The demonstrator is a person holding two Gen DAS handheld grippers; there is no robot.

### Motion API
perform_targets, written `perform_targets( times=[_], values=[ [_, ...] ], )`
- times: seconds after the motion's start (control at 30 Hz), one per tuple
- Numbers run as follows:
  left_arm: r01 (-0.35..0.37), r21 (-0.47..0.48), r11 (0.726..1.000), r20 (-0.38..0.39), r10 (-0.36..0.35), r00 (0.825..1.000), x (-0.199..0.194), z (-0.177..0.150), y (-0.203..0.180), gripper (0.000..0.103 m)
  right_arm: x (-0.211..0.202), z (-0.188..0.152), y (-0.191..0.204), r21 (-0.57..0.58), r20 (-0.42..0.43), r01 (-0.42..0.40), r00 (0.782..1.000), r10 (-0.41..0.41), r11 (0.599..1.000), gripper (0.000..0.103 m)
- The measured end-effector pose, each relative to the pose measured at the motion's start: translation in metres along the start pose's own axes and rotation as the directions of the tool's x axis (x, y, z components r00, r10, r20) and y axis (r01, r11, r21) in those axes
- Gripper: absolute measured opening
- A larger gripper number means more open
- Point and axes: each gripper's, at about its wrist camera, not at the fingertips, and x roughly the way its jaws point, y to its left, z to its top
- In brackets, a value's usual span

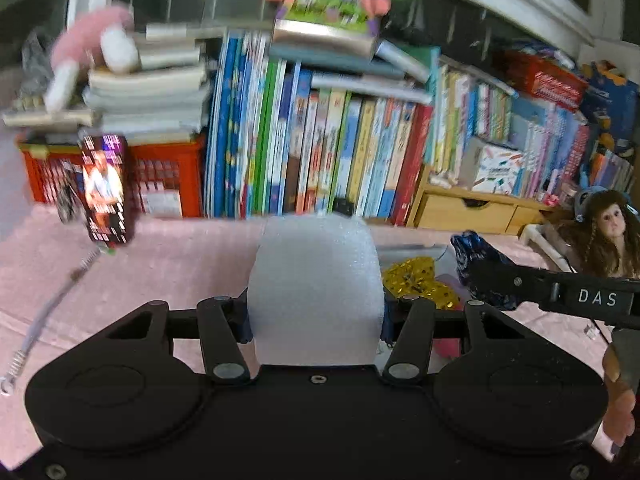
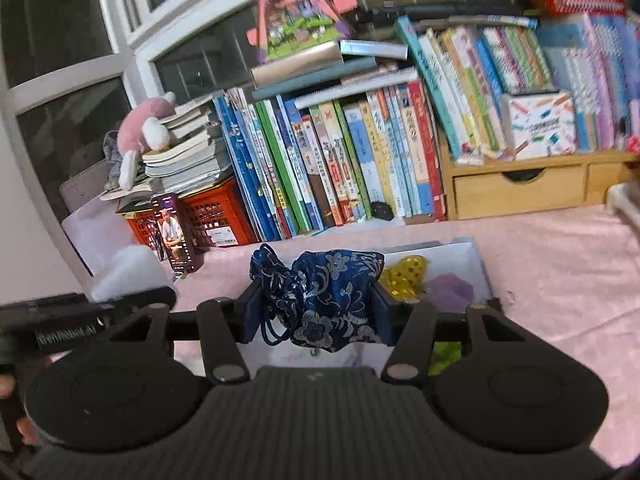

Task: Organize books
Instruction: 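Carry the foam block with the left tool while the right carries the pouch to the tray, then lower and release the foam block with the left tool while the right releases the pouch in the tray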

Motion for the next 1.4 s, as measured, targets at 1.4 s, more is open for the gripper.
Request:
perform_targets(
  times=[1.4],
  values=[
    [0.024, -0.226, 0.974, -0.408, -0.117, 0.906, 0.184, 0.013, 0.04, 0.057, 0.165, 0.015, -0.015, -0.006, -0.332, 0.265, 0.909, -0.252, 0.964, 0.066]
  ],
)
